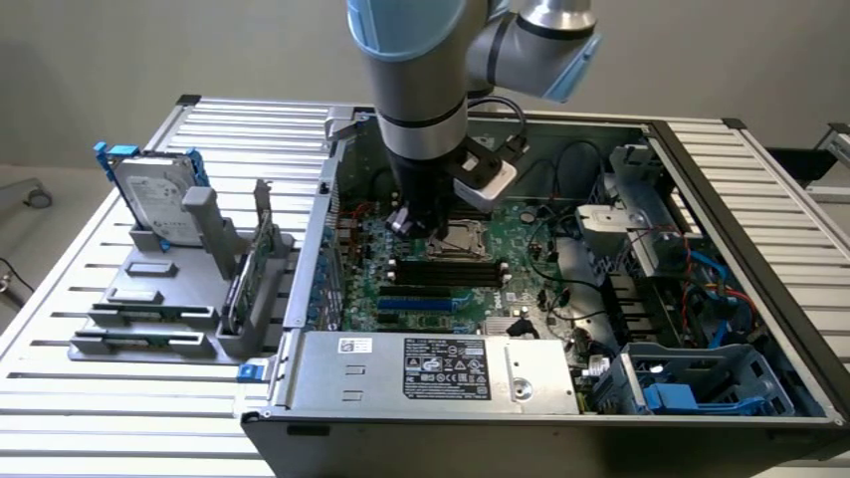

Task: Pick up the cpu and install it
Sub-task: 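Install the first cpu locking lever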

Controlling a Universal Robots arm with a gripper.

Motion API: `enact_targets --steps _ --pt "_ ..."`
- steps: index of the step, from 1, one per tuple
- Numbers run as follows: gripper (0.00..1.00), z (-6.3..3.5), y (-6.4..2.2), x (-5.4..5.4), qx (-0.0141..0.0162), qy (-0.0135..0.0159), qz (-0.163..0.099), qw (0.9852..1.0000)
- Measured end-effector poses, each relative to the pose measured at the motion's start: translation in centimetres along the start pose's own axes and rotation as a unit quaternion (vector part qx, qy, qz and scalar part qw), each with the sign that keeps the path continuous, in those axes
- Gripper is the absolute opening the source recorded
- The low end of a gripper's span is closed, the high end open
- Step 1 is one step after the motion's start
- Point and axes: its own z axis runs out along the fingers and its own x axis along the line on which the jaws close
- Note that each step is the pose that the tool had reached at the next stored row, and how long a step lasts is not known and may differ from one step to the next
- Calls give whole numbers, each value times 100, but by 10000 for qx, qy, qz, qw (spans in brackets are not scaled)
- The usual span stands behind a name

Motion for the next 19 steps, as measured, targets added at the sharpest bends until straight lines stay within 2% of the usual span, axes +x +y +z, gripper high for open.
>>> enact_targets --steps 4,9,19 --pt "11 62 -13 -32 0 1 0 10000" --pt "11 85 -44 -60 1 -2 1 10000" --pt "11 203 -113 -70 2 -4 3 10000"
